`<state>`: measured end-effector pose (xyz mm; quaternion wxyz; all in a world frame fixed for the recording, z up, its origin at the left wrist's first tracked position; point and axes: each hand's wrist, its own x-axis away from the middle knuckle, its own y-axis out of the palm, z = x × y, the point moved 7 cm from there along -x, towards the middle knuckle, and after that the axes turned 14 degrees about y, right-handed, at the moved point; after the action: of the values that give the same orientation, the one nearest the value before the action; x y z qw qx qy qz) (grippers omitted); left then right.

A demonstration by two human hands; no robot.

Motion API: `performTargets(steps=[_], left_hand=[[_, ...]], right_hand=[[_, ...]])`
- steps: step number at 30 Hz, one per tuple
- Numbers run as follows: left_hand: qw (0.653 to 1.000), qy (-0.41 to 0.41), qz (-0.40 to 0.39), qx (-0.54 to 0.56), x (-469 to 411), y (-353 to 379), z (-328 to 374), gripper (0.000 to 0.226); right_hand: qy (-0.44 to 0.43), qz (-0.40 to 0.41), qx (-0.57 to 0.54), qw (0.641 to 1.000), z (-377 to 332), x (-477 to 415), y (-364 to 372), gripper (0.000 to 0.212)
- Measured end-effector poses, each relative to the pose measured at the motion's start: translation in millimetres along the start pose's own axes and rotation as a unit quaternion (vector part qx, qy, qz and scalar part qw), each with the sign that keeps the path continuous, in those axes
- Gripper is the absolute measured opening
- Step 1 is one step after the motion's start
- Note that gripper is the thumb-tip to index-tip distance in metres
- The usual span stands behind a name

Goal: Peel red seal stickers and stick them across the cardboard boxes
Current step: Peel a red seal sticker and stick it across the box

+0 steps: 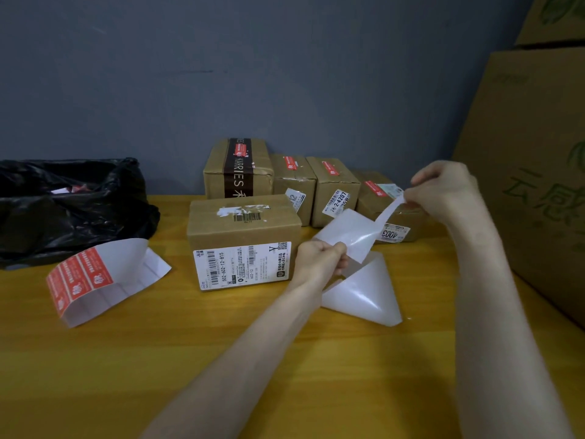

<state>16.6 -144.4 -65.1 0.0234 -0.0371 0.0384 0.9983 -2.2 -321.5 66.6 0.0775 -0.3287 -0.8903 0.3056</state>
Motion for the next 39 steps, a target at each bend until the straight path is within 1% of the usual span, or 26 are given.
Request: performTargets(steps=[4,7,8,10,12,15,17,21,25,28,31,33,34,36,38,39], left_hand=[[0.990,0.046,-0.021,-0.134,-1,-5,1,0.027],[0.975,0.084,-0.049,-0.202,-1,-3,4,0.030],[0.965,0.097,-0.071,-0.232,0,0,6,0.032],[0.935,0.128,-0.113,-0.310,2,3,7,0.041],[0.903,0.160,-0.134,-0.376,5,5,14,0.040],[0.860,0.201,-0.125,-0.453,8,3,30,0.036],[0.845,0.211,-0.116,-0.477,8,0,39,0.038],[0.837,0.244,-0.096,-0.480,9,-6,53,0.034],[0.816,0.276,-0.071,-0.503,15,-9,72,0.016],[0.805,0.280,-0.059,-0.520,16,-13,81,0.023],[0.787,0.281,-0.054,-0.547,17,-16,87,0.038],[0.794,0.336,-0.049,-0.504,24,-14,95,0.045],[0.802,0.382,-0.041,-0.458,29,-13,102,0.041],[0.811,0.464,-0.007,-0.358,41,-18,119,0.025],[0.824,0.498,0.035,-0.268,47,-31,134,0.011],[0.830,0.502,0.053,-0.235,47,-38,139,0.011]], right_hand=[[-0.004,0.066,-0.026,0.997,0,-2,-19,0.023],[-0.033,0.082,-0.039,0.995,-5,2,-25,0.024],[-0.045,0.079,-0.041,0.995,-8,4,-24,0.024],[-0.063,0.069,-0.040,0.995,-13,8,-19,0.022],[-0.079,0.056,-0.040,0.994,-19,12,-11,0.022],[-0.093,0.028,-0.045,0.994,-26,18,-1,0.022],[-0.099,0.016,-0.043,0.994,-28,20,6,0.021],[-0.110,0.005,-0.047,0.993,-32,23,14,0.019],[-0.118,0.002,-0.043,0.992,-36,27,19,0.018],[-0.119,-0.002,-0.043,0.992,-38,30,22,0.021],[-0.116,-0.006,-0.047,0.992,-40,33,21,0.017],[-0.115,-0.001,-0.046,0.992,-41,36,20,0.015],[-0.119,0.005,-0.043,0.992,-42,38,20,0.014],[-0.136,0.017,-0.035,0.990,-48,45,21,0.013],[-0.156,0.016,-0.035,0.987,-56,57,27,0.010],[-0.168,0.012,-0.040,0.985,-61,64,30,0.010]])
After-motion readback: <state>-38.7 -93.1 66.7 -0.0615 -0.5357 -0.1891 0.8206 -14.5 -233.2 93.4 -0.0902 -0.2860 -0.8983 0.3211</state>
